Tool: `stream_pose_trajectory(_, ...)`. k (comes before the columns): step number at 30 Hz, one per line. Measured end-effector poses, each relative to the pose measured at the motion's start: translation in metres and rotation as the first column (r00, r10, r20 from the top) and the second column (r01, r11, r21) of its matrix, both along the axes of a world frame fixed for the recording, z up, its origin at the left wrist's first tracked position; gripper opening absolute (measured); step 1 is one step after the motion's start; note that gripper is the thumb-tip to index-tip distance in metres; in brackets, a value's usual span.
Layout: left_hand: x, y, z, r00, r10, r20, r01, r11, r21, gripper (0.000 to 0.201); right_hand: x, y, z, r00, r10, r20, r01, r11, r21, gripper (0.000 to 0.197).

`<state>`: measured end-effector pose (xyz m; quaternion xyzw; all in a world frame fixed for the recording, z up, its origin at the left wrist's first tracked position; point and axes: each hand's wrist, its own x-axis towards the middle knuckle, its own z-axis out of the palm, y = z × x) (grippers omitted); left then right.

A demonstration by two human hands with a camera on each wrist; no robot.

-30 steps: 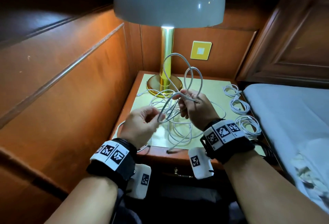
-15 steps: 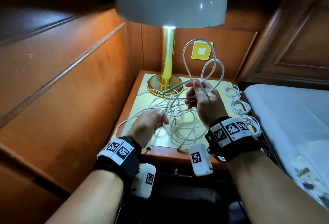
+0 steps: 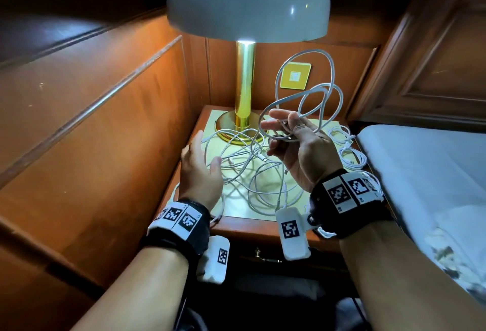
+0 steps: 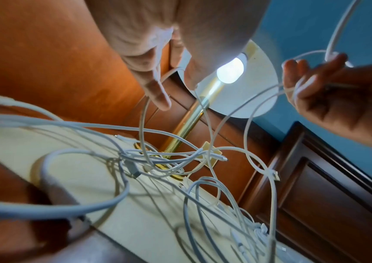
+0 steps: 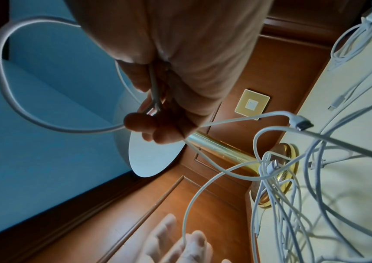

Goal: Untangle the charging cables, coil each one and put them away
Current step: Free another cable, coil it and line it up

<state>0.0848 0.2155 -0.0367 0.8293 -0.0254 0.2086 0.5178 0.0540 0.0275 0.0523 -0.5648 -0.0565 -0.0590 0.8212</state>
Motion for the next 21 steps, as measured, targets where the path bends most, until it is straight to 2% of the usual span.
stream_pose_trajectory(2, -0.009, -0.007, 0.01, 0.982, -0.064, 0.176, 0.044, 0.992, 0.117, 0.062, -0.002, -0.001, 0.002, 0.999, 0.032, -0.01, -0.032, 0.999, 0.042, 0.037)
stream_pose_trajectory(3, -0.012, -0.012, 0.014, 0.971, -0.123, 0.203, 0.087, 0.98, 0.18, 0.059, -0.002, -0.002, 0.003, 0.999, 0.05, -0.01, -0.05, 0.997, 0.057, 0.036)
stream_pose_trajectory(5, -0.014, -0.02, 0.016, 0.969, -0.186, 0.164, 0.13, 0.945, 0.3, 0.049, -0.003, -0.002, 0.002, 0.996, 0.089, 0.001, -0.089, 0.993, 0.074, 0.036)
stream_pose_trajectory(7, -0.012, -0.026, 0.014, 0.981, -0.174, 0.087, 0.132, 0.925, 0.356, 0.046, -0.003, -0.002, 0.001, 0.992, 0.126, 0.018, -0.127, 0.988, 0.09, 0.036)
stream_pose_trajectory(10, -0.007, -0.032, 0.012, 0.989, -0.133, 0.066, 0.104, 0.94, 0.326, 0.034, -0.004, -0.003, 0.0, 0.983, 0.178, 0.038, -0.182, 0.969, 0.169, 0.036)
stream_pose_trajectory(13, -0.001, -0.034, 0.008, 0.986, -0.078, 0.146, 0.032, 0.955, 0.294, 0.007, -0.004, -0.007, 0.003, 0.979, 0.201, 0.038, -0.204, 0.942, 0.268, 0.042)
stream_pose_trajectory(15, 0.002, -0.031, 0.008, 0.97, -0.04, 0.239, -0.03, 0.959, 0.28, 0.005, -0.003, -0.01, 0.004, 0.986, 0.162, 0.024, -0.162, 0.945, 0.285, 0.047)
stream_pose_trajectory(18, 0.004, -0.024, 0.014, 0.927, -0.087, 0.364, 0.008, 0.977, 0.212, 0.007, 0.0, -0.015, 0.001, 0.999, 0.03, 0.016, -0.032, 0.985, 0.172, 0.039)
stream_pose_trajectory(21, 0.003, -0.02, 0.018, 0.922, -0.108, 0.373, 0.074, 0.992, 0.104, 0.012, 0.002, -0.018, -0.008, 0.991, -0.1, 0.092, 0.113, 0.983, -0.146, 0.037)
